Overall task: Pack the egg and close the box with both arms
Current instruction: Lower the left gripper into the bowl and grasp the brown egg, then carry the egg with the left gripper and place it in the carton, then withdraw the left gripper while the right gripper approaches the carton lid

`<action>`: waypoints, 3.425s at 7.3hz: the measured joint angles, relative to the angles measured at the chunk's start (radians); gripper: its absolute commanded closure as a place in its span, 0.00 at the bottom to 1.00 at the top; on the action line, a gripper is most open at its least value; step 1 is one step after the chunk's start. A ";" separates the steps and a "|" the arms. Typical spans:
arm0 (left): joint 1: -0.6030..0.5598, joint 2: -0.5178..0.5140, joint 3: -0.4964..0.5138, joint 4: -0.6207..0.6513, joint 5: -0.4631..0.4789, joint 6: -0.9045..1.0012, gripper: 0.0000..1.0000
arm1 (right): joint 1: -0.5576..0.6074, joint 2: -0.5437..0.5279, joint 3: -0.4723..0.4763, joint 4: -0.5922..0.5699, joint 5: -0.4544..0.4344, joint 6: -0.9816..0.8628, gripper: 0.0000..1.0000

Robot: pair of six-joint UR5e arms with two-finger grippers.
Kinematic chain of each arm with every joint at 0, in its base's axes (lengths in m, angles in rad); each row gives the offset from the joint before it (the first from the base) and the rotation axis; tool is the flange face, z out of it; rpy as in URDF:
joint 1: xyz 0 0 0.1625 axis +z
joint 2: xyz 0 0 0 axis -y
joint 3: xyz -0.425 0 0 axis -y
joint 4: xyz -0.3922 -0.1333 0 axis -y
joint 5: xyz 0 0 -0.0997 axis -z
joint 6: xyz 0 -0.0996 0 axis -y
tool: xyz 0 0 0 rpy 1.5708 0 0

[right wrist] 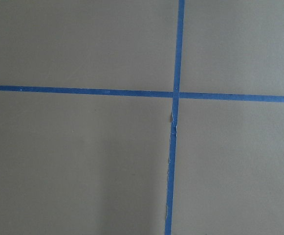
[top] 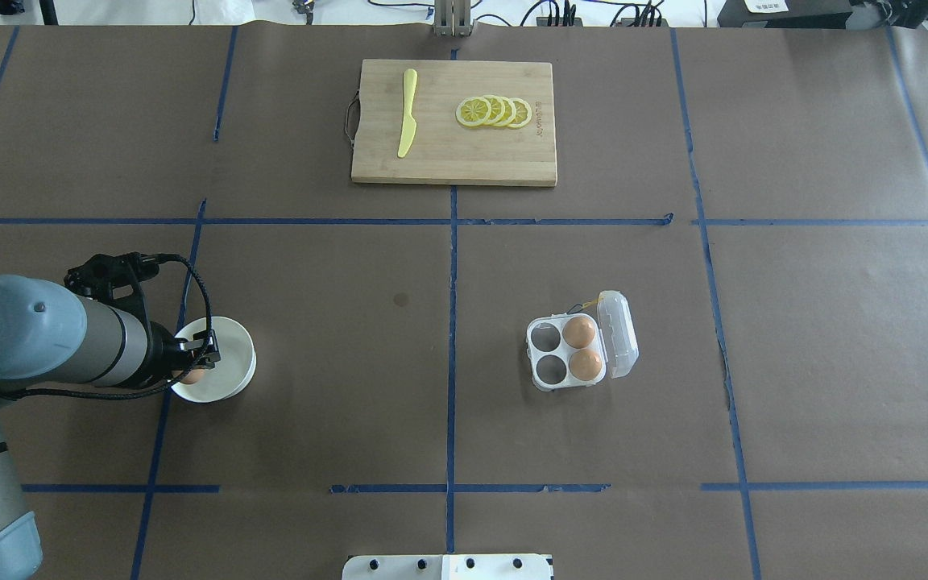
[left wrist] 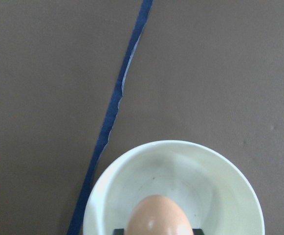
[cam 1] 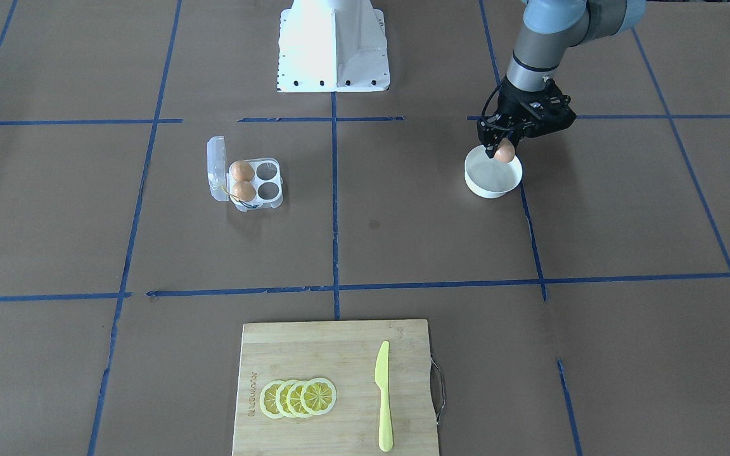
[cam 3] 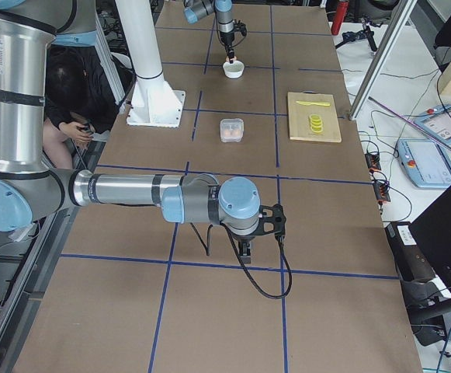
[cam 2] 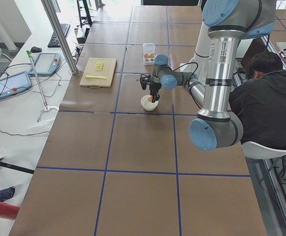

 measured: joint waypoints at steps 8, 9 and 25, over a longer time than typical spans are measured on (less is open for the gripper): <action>0.173 -0.487 0.401 -0.546 0.329 0.030 1.00 | -0.001 0.000 0.001 0.002 0.014 0.000 0.00; 0.213 -0.515 0.466 -0.636 0.380 0.086 1.00 | -0.001 0.001 0.001 0.002 0.018 0.000 0.00; 0.269 -0.738 0.740 -0.736 0.419 0.268 0.00 | 0.000 0.014 0.002 -0.002 0.025 0.006 0.00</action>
